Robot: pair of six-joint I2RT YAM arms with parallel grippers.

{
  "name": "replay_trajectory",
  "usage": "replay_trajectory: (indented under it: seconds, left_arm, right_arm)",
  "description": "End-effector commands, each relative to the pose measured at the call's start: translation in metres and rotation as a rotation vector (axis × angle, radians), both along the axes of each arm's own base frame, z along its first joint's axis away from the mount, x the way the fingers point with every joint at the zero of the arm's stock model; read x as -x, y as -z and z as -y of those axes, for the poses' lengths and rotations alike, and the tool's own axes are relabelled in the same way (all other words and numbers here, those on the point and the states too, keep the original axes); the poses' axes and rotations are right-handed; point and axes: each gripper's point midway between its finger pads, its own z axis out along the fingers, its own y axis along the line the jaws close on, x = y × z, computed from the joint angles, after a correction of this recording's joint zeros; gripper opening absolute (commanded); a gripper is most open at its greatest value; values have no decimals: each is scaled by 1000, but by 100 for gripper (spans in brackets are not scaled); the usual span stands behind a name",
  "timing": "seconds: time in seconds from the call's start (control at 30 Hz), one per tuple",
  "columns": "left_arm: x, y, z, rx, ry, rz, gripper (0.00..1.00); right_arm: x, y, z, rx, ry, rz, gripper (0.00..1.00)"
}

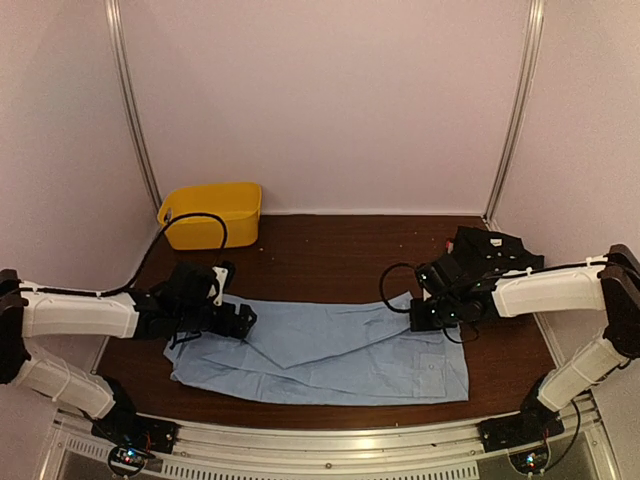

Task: Fold and stack the long sleeve shirts
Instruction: Smooth out the rectangle-folded shirt at the center of the board.

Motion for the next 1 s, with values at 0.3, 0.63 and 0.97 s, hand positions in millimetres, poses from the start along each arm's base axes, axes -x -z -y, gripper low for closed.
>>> replay_trajectory:
  seconds: [0.3, 0.63, 0.97]
  left_arm:
    - [-16, -11, 17, 9, 45, 40, 98]
    - [-25, 7, 8, -101, 15, 30, 98]
    - [-23, 36, -5, -218, -1, -27, 98]
  right_arm:
    - [0, 3, 35, 146, 74, 19, 0]
    - [4, 8, 42, 190, 53, 17, 0]
    - [11, 19, 48, 228, 39, -18, 14]
